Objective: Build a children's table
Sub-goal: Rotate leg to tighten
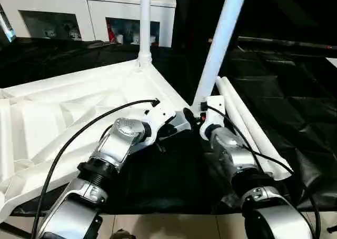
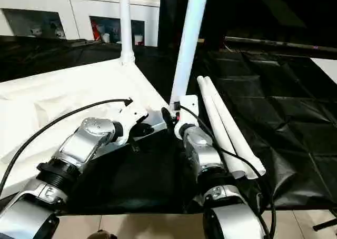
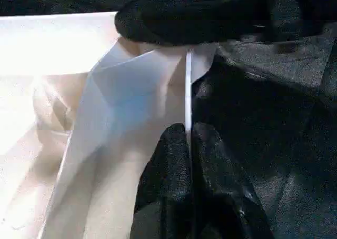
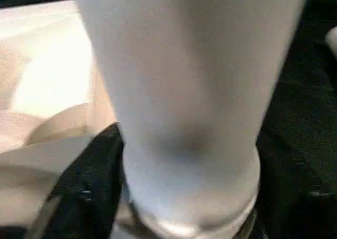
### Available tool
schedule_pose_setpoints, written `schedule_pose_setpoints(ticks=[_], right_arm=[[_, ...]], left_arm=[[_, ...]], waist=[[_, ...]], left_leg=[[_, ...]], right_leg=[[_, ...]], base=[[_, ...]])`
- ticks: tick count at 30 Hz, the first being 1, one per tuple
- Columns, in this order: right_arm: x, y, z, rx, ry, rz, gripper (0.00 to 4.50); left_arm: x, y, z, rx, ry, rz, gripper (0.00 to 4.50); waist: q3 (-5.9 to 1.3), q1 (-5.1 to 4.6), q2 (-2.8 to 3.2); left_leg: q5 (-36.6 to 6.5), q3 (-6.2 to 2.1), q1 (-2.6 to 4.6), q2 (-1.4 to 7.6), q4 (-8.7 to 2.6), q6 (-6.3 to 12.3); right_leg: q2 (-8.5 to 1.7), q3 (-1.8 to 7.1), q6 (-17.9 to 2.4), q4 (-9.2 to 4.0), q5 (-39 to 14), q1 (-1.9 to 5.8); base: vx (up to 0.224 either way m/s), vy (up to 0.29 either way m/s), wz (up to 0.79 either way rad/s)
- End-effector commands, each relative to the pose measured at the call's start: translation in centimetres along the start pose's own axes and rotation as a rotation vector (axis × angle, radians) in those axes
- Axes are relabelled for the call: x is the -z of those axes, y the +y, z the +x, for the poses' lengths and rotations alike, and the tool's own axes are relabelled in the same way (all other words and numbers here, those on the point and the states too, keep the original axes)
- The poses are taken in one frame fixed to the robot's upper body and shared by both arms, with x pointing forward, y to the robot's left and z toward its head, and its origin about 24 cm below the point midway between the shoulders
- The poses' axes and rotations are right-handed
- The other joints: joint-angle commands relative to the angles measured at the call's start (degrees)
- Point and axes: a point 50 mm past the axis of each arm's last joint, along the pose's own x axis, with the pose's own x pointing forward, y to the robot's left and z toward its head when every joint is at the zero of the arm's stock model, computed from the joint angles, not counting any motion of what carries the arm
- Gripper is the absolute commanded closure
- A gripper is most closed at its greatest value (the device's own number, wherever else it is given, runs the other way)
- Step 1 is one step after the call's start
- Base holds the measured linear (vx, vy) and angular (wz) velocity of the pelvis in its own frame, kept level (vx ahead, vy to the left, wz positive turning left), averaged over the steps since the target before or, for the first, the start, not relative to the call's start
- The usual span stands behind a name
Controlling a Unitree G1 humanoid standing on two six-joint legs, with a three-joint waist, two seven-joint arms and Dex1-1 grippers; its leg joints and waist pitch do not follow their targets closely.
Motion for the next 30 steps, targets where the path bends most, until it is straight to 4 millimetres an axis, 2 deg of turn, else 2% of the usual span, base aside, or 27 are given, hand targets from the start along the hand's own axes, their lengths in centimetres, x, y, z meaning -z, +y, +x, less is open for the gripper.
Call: schedule_pose_setpoints(ticks=[1, 5, 6, 11, 13, 14, 17, 22, 23, 26, 28, 30], right_arm=[[-0.4, 1.6, 0.2, -0.166, -0.01, -0.048, 0.68], [-0.8, 0.2, -1.5, -0.348, 0.033, -0.168, 0.68], [-0.7, -0.1, -1.7, -0.36, 0.042, -0.19, 0.68], [-0.9, -2.1, -2.9, -0.409, 0.083, -0.26, 0.68], [-1.2, -2.4, -3.3, -0.452, 0.083, -0.262, 0.68], [-1.4, -2.5, -3.4, -0.467, 0.084, -0.261, 0.68], [-1.6, -2.5, -3.7, -0.511, 0.089, -0.261, 0.68], [-1.1, -2.3, -3.9, -0.563, 0.141, -0.299, 0.68], [-1.0, -2.3, -3.9, -0.566, 0.143, -0.299, 0.68], [-1.0, -2.2, -3.7, -0.558, 0.129, -0.279, 1.04], [-1.1, -2.1, -3.7, -0.56, 0.126, -0.275, 1.13], [-1.1, -2.0, -3.7, -0.563, 0.123, -0.27, 1.44]], left_arm=[[-0.3, -0.1, 0.0, 0.017, -0.039, 0.032, 4.5], [0.5, 0.2, -1.5, 0.09, -0.043, 0.055, 4.5], [0.6, 0.2, -1.6, 0.101, -0.043, 0.064, 4.5], [1.6, -0.3, -3.2, 0.243, -0.053, 0.092, 4.5], [1.9, -0.4, -3.9, 0.294, -0.045, 0.112, 4.5], [2.0, -0.5, -4.1, 0.307, -0.038, 0.112, 4.5], [2.2, -0.6, -4.6, 0.332, -0.038, 0.106, 4.5], [2.3, -0.5, -5.0, 0.338, -0.032, 0.114, 4.5], [2.3, -0.4, -5.0, 0.336, -0.034, 0.112, 4.5], [2.3, -0.5, -5.1, 0.339, -0.041, 0.108, 4.5], [2.3, -0.5, -5.1, 0.343, -0.043, 0.105, 4.5], [2.3, -0.6, -5.2, 0.346, -0.043, 0.105, 4.5]], waist=[[-3.58, 0.1, -0.15], [-3.65, 0.22, -0.28], [-3.74, 0.24, -0.14], [-3.43, 0.2, -0.26], [-3.4, 0.33, -0.05], [-3.34, 0.26, -0.21], [-3.29, 0.36, -0.08], [-3.36, 0.56, -0.18], [-3.33, 0.52, -0.76], [-3.28, 0.68, -0.4], [-3.29, 0.63, -0.46], [-3.3, 0.64, -0.48]], left_leg=[[-7.56, -1.14, 0.93, 1.95, -3.75, 1.33], [-5.07, -1.11, 0.66, 1.91, -3.44, 3.24], [-4.82, -1.1, 0.85, 1.94, -3.37, 3.49], [-7.23, -0.99, 1.06, 2.09, -3.54, 2.76], [-8.29, -1.02, 1.24, 2.22, -3.63, 2.3], [-8.38, -1.02, 1.25, 2.27, -3.73, 2.33], [-8.4, -0.99, 1.34, 2.29, -3.78, 2.08], [-7.37, -0.91, 1.34, 2.17, -3.65, 1.98], [-7.24, -0.85, 1.25, 2.14, -3.63, 2.15], [-7.29, -0.93, 1.23, 2.13, -3.68, 2.04], [-7.53, -0.96, 1.23, 2.17, -3.7, 1.84], [-7.41, -0.95, 1.26, 2.15, -3.69, 1.83]], right_leg=[[-3.88, 3.03, -10.36, -4.49, -1.07, 2.36], [-3.65, 2.95, -10.97, -4.03, 2.99, 2.69], [-3.67, 2.9, -11.58, -3.95, 3.46, 2.52], [-3.76, 3.04, -12.58, -4.36, -0.57, 2.27], [-3.77, 3.08, -12.43, -4.44, -2.1, 2.15], [-3.72, 3.07, -12.44, -4.44, -2.17, 2.1], [-3.68, 3.1, -12.78, -4.36, -1.86, 2.0], [-3.66, 3.15, -12.88, -4.24, -0.75, 2.07], [-3.61, 3.14, -12.84, -4.26, -0.72, 2.09], [-3.77, 3.16, -12.62, -4.29, -1.76, 2.09], [-3.74, 3.15, -12.54, -4.28, -2.0, 2.07], [-3.73, 3.16, -12.58, -4.26, -1.75, 2.07]], base=[[0.0, 0.0, 0.0], [0.0, 0.0, 0.0], [0.0, 0.0, 0.0], [0.0, 0.0, 0.0], [0.0, 0.0, 0.0], [0.0, 0.0, 0.0], [0.0, 0.0, 0.0], [0.0, 0.0, 0.0], [0.0, 0.0, 0.0], [0.0, 0.0, 0.0], [0.0, 0.0, 0.0], [0.0, 0.0, 0.0]])
